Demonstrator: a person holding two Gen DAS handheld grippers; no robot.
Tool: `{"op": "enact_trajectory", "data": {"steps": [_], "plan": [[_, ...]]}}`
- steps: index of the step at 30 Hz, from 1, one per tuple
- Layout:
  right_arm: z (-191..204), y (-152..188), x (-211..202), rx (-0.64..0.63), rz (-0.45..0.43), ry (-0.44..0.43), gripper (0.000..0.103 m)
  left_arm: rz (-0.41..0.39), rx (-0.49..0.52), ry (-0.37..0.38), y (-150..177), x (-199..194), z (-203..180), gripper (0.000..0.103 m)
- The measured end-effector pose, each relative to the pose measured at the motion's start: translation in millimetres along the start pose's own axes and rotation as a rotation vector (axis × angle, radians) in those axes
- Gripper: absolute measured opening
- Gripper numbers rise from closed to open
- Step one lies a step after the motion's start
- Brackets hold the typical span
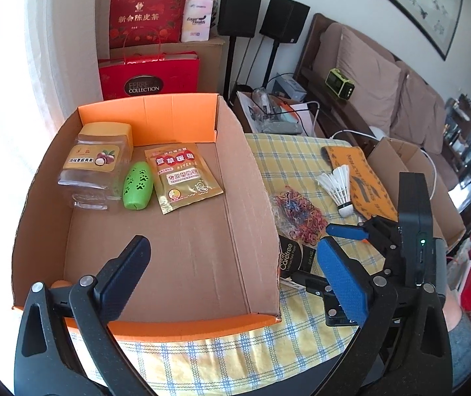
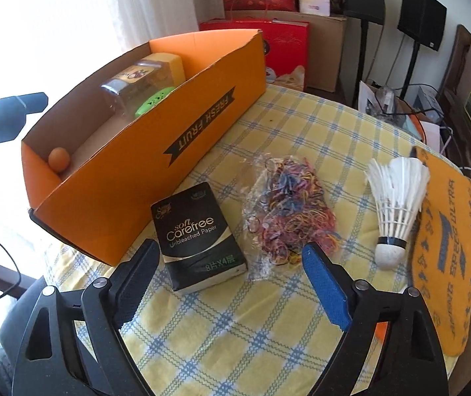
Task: Organize objects
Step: 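Close the right tool on the tissue pack and lift it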
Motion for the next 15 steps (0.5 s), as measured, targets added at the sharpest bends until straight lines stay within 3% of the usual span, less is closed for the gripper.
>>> {"op": "enact_trajectory", "data": {"steps": [6,10,15], "plan": [[13.2,-1.9,14.0,-0.053,0.006,-0.061,0.088,0.010,-0.015,0.000,0.8,3.8,7.2,0.100],[20.7,0.9,27.2,-0.092,0.043,-0.056,0.073,0.015,-0.022,0.012,2.3,6.3,6.5,0.100],[21.8,1.5,30.5,-0.101,0.038,-0.042,0.062,0.021,-0.019,0.016,2.8,8.4,4.4,0.100]]}}
Point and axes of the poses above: each gripper's, at about its wrist camera, not at the fingertips, and x roughly the way its jaws point, z to its left, y to its underside, the point moved 3 cm from there along x, roughly the way its jaws point, and after that the axes turned 7 degrees about -z, right-handed, at the moved point
